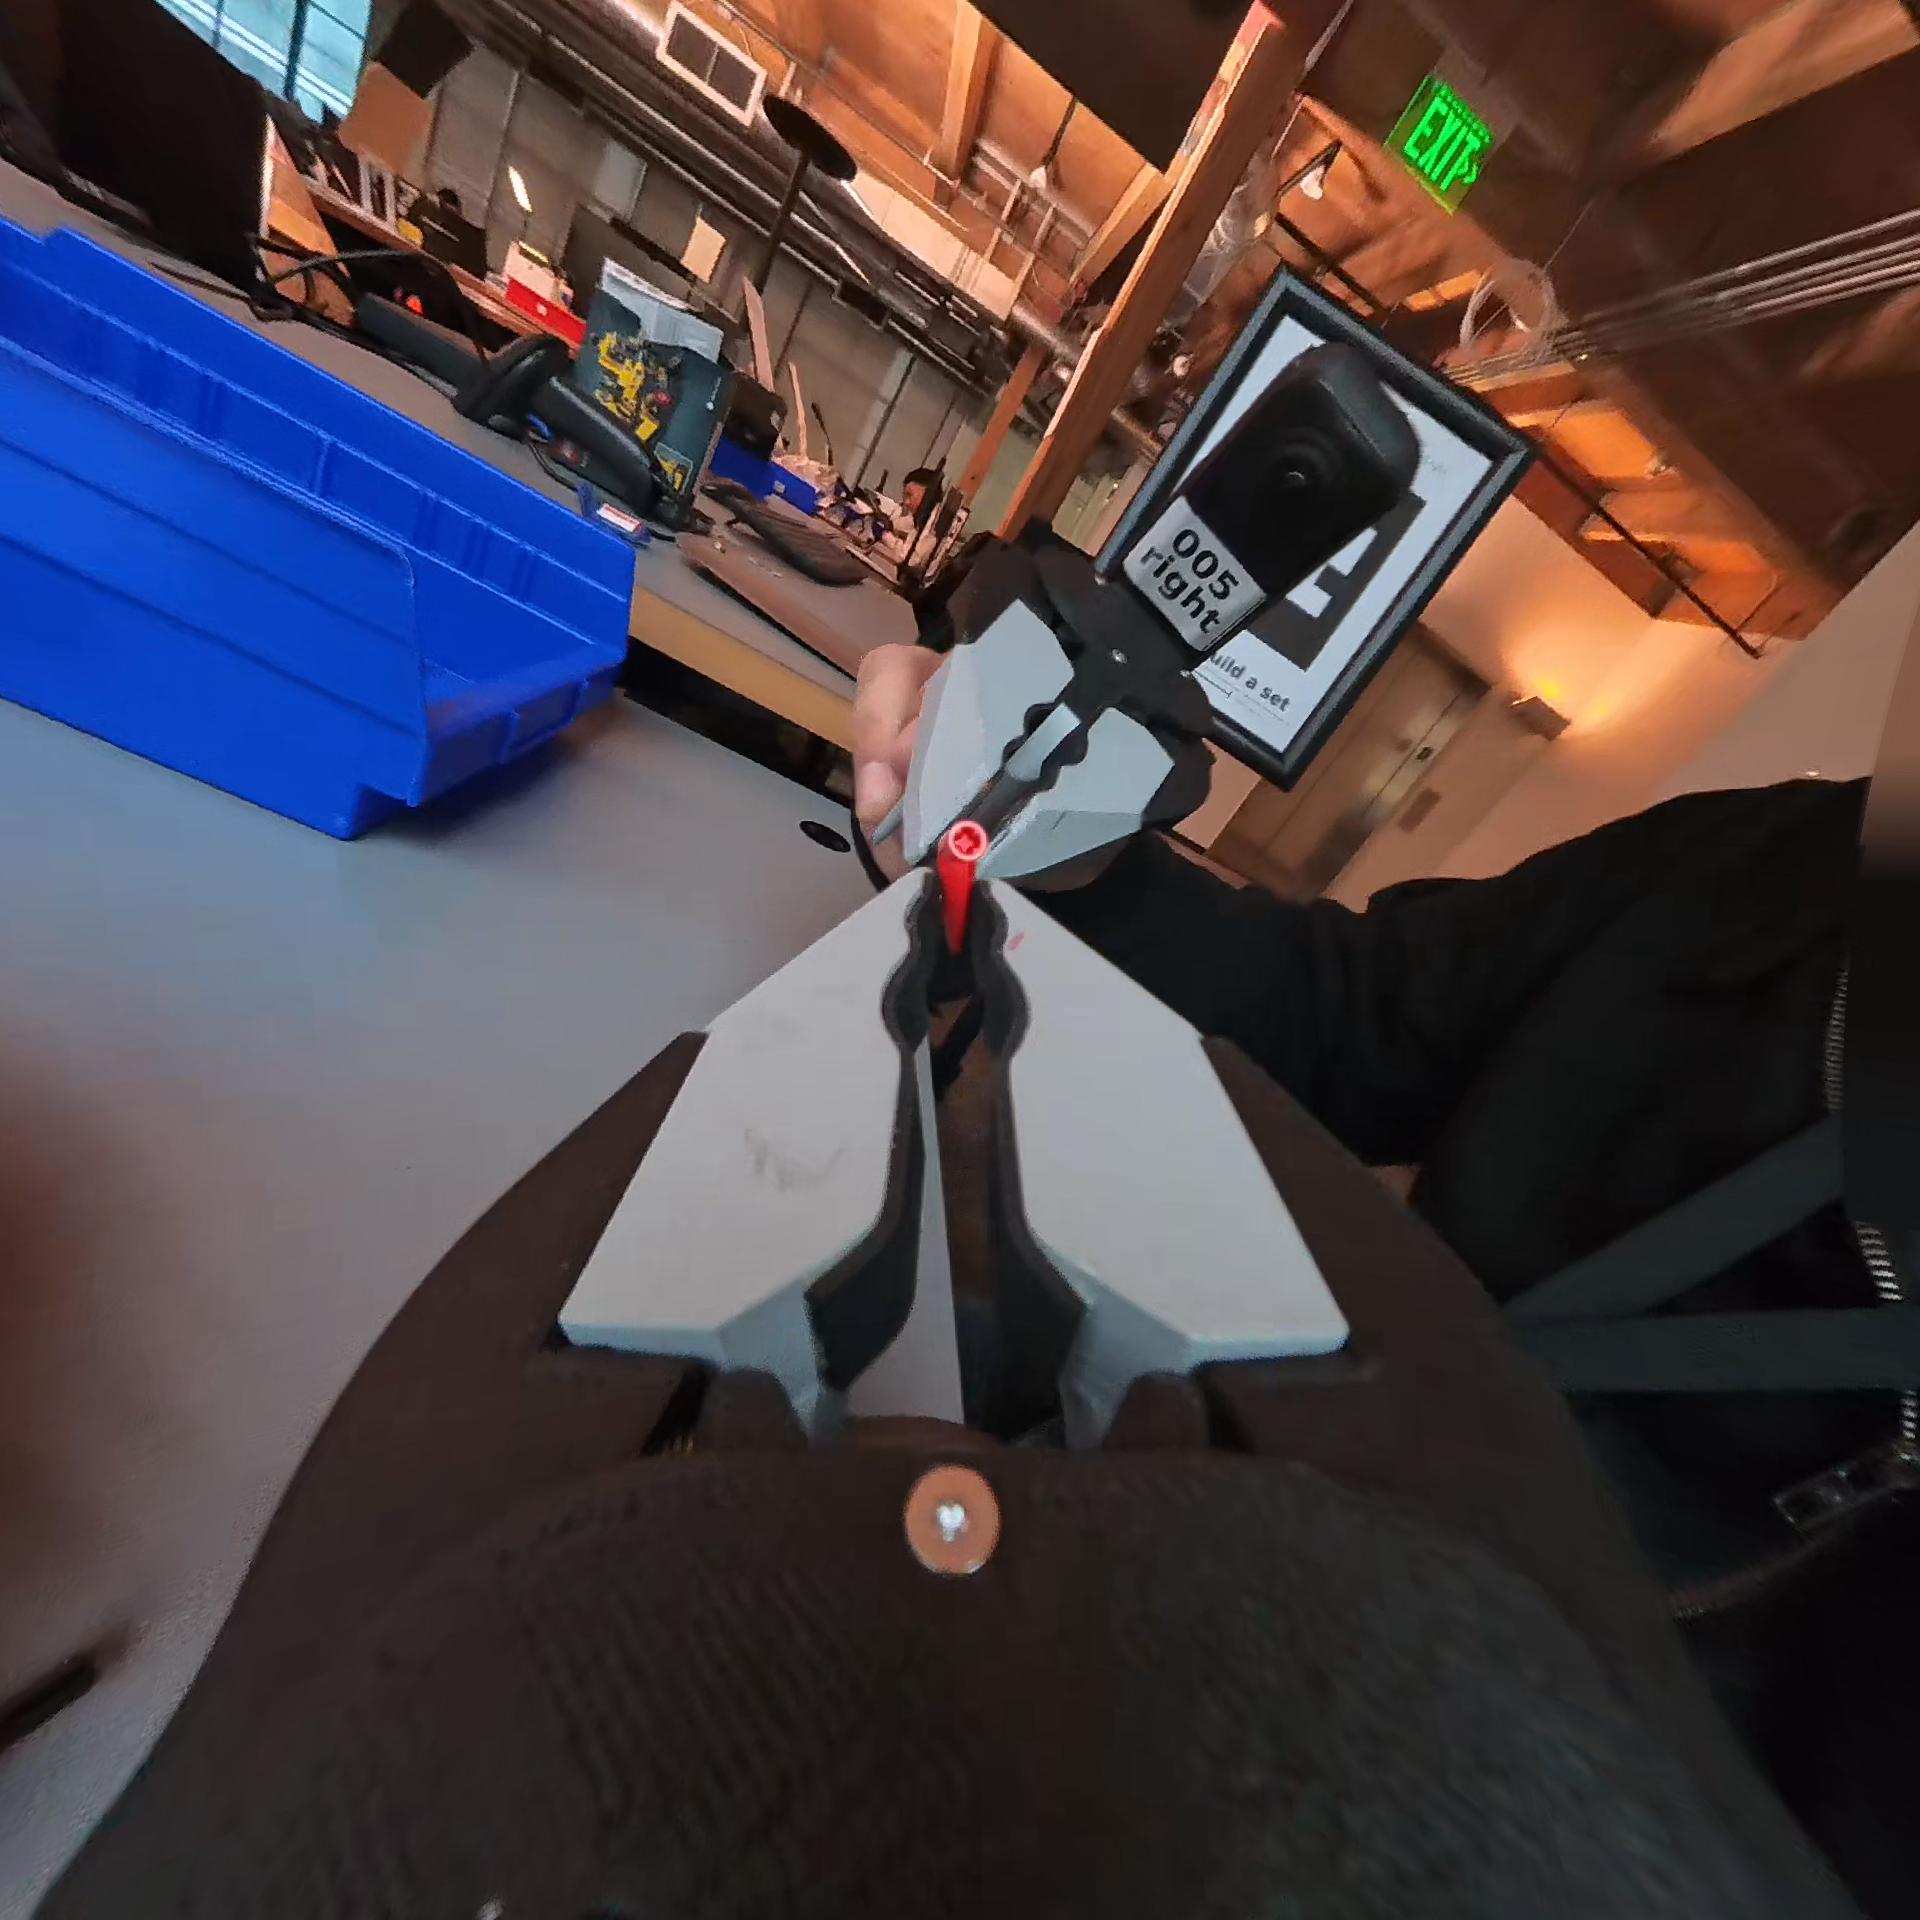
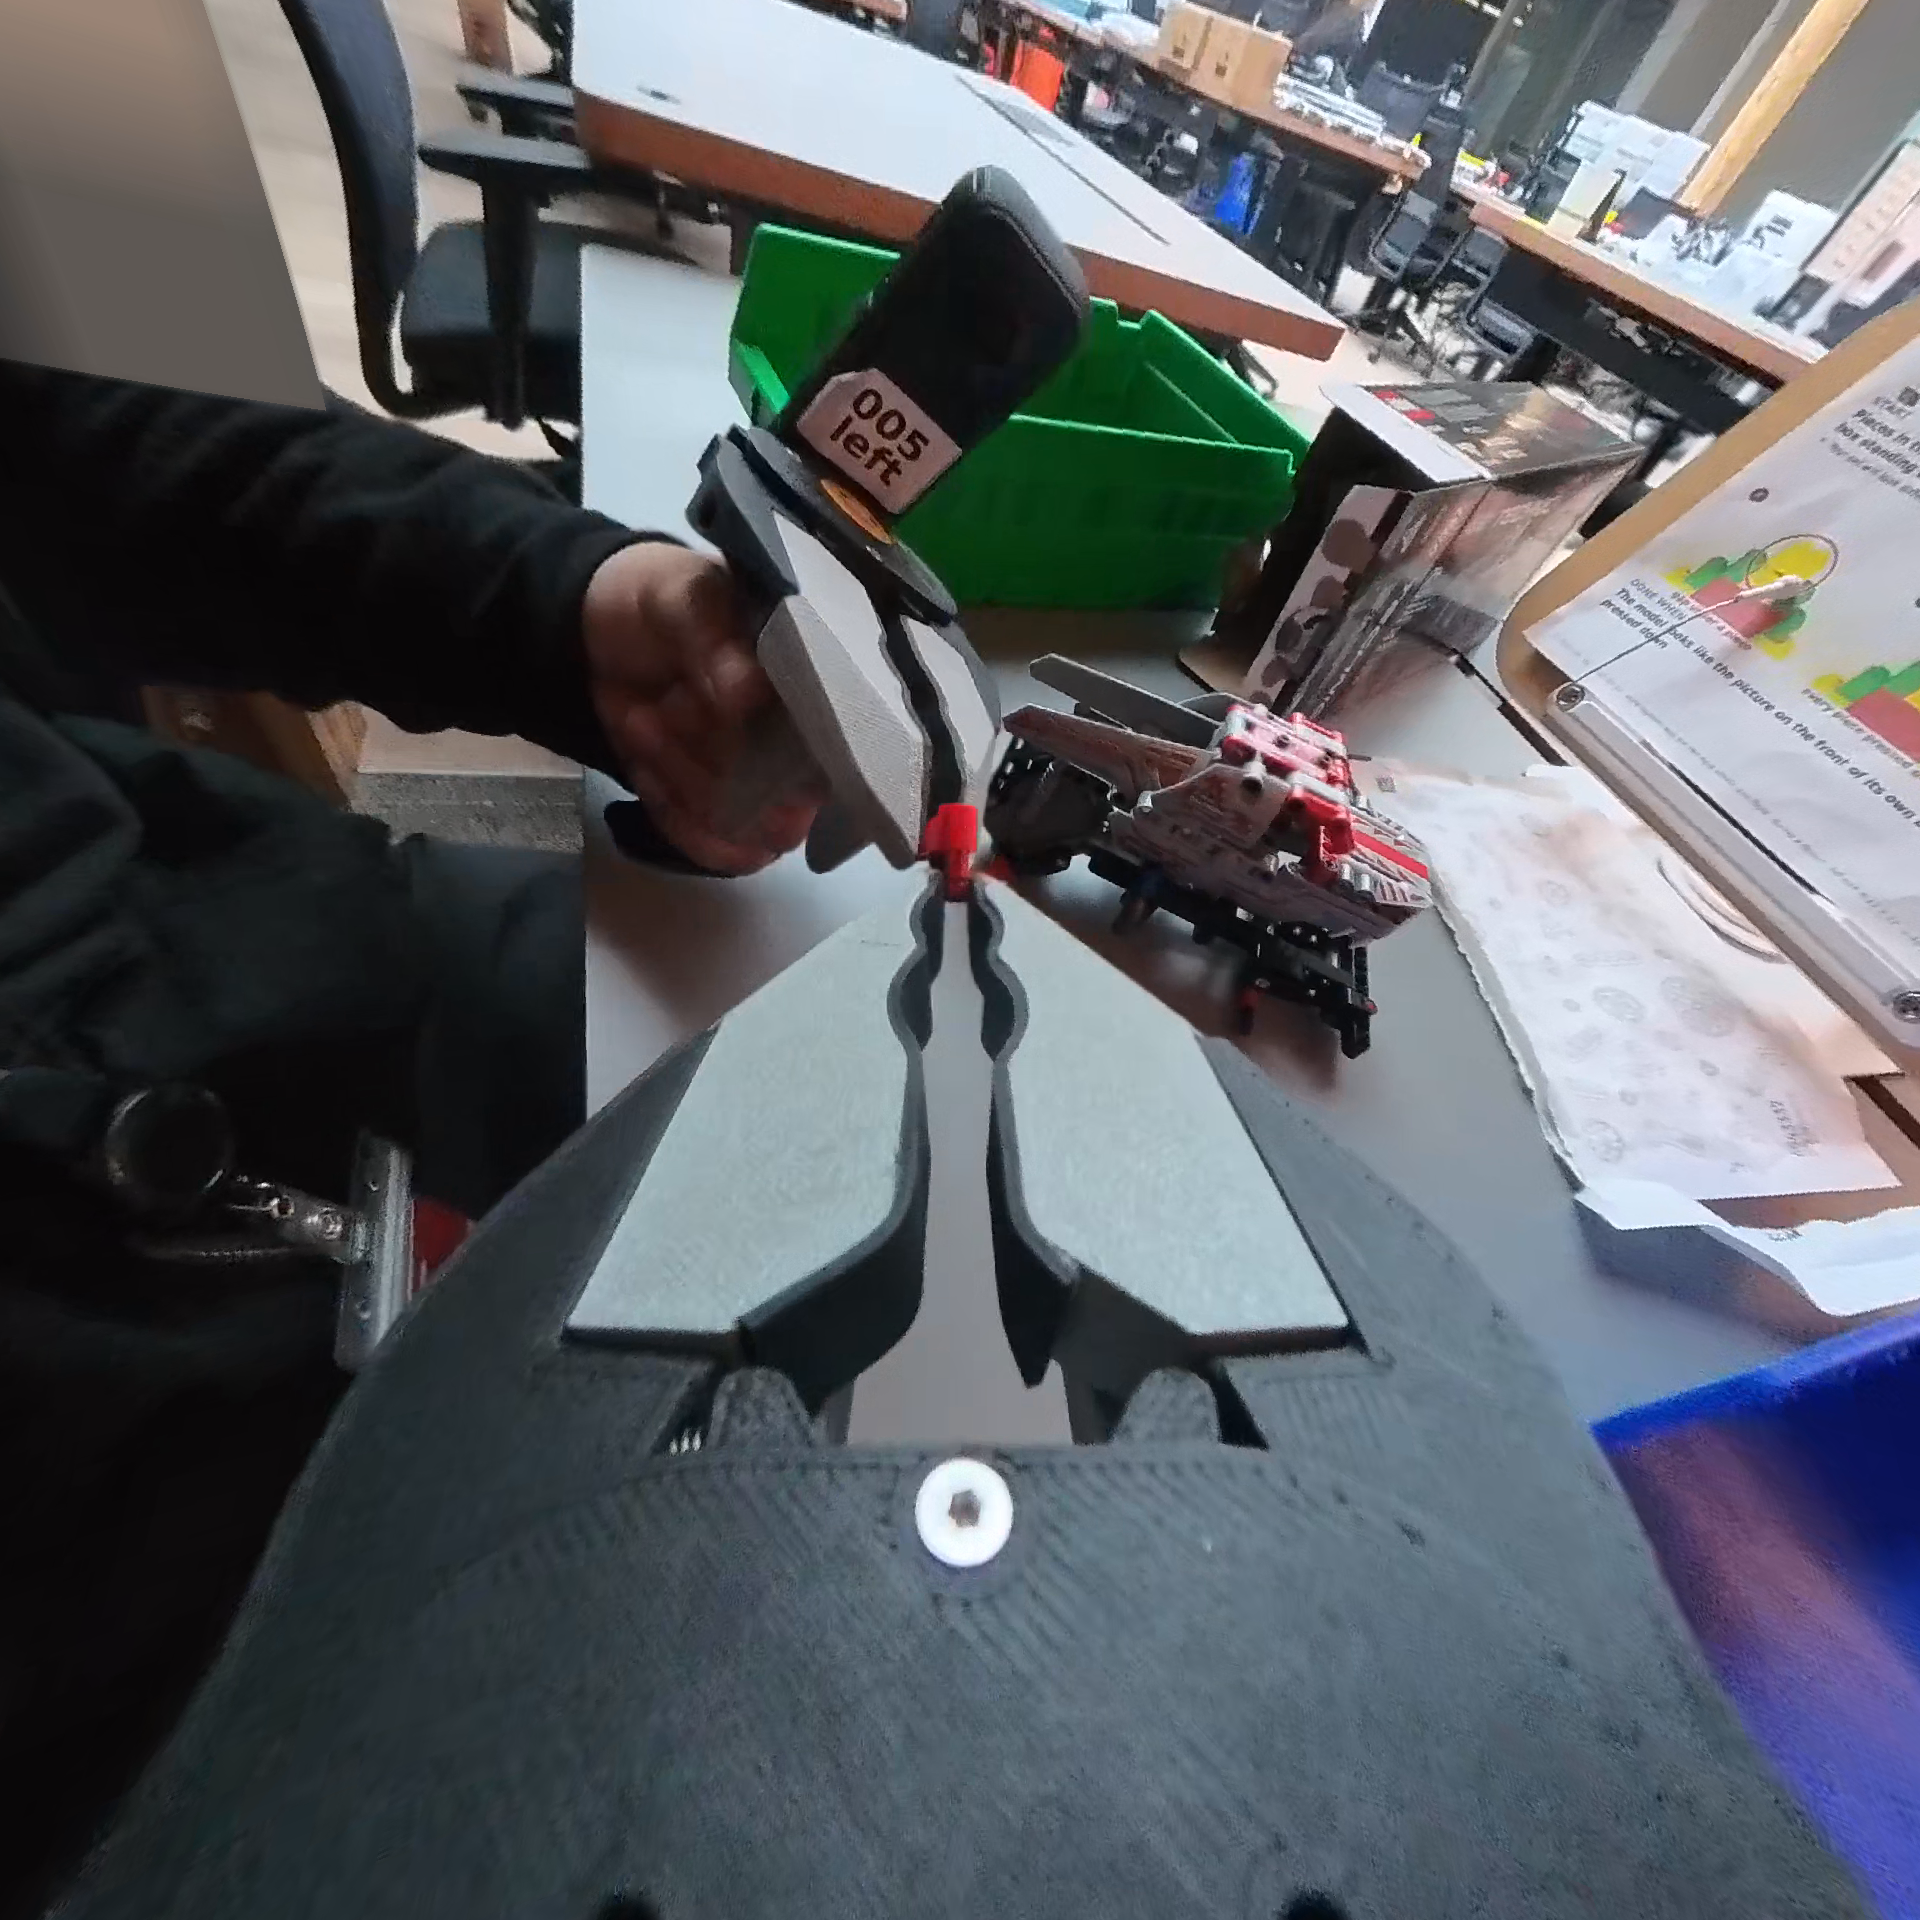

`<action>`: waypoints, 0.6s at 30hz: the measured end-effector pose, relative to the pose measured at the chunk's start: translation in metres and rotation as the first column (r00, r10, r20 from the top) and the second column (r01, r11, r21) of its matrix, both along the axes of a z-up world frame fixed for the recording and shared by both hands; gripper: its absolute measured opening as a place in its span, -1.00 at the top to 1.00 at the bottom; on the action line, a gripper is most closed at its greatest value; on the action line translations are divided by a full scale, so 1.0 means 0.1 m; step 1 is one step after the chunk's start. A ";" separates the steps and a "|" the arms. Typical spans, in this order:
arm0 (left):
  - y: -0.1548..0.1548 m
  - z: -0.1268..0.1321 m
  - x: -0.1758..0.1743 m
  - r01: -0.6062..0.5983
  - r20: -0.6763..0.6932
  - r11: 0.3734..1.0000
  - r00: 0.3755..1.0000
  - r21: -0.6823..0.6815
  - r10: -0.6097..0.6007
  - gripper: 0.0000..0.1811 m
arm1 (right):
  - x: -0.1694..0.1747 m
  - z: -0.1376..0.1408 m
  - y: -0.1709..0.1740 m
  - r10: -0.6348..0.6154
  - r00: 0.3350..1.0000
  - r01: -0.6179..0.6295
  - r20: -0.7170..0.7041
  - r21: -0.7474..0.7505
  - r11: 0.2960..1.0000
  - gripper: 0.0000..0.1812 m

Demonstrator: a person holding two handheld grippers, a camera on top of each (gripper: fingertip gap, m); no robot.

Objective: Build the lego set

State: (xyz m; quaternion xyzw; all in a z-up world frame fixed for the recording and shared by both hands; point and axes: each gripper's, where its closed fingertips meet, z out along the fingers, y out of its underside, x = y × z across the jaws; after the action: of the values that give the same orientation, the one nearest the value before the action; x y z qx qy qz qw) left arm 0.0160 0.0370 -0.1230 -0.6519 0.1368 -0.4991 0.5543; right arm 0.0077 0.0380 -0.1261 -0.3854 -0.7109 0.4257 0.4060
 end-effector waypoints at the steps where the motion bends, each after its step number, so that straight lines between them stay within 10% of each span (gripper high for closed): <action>1: 0.00 0.00 0.00 0.001 0.004 1.000 1.000 -0.001 -0.001 0.98 | 0.01 0.00 0.00 0.002 1.000 -0.002 -0.003 -0.013 1.000 0.98; 18: 0.05 -0.10 -0.04 -0.013 0.014 0.998 1.000 -0.055 0.013 0.97 | -0.04 -0.06 0.04 -0.051 0.999 0.049 0.011 0.139 0.989 0.99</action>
State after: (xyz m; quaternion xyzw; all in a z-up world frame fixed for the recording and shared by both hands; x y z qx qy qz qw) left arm 0.0125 0.0423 -0.1333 -0.6642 0.1149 -0.5037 0.5404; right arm 0.0041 0.0423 -0.1322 -0.3772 -0.7318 0.3622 0.4370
